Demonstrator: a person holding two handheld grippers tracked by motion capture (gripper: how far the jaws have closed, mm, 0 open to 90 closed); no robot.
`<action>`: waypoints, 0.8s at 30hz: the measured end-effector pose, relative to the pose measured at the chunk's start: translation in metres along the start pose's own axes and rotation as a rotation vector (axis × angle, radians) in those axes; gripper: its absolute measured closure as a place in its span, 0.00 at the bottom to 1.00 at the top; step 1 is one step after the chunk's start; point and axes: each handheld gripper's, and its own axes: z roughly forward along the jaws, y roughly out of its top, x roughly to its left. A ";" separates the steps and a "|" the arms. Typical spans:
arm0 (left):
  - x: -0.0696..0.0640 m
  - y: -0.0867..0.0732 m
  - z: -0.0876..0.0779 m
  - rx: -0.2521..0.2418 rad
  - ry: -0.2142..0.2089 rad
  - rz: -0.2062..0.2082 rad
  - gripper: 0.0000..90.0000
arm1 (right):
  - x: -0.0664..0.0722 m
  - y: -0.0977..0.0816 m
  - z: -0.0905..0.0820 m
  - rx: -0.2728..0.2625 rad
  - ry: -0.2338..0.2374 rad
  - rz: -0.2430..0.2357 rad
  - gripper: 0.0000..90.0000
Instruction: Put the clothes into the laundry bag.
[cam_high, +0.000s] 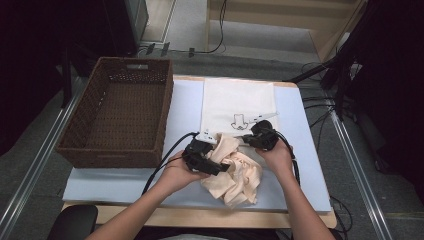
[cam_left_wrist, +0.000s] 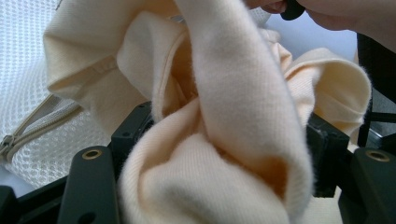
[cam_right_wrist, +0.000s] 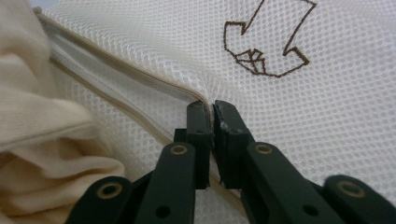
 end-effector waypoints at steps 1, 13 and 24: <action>0.000 0.000 0.000 -0.004 -0.003 -0.002 0.37 | -0.001 0.003 -0.002 -0.003 0.003 0.011 0.98; -0.003 0.002 -0.004 -0.030 0.004 0.014 0.40 | -0.003 0.016 -0.040 -0.114 -0.004 0.016 0.98; -0.004 0.003 0.001 -0.056 -0.029 0.039 0.60 | 0.005 0.025 -0.062 -0.202 -0.023 0.012 0.98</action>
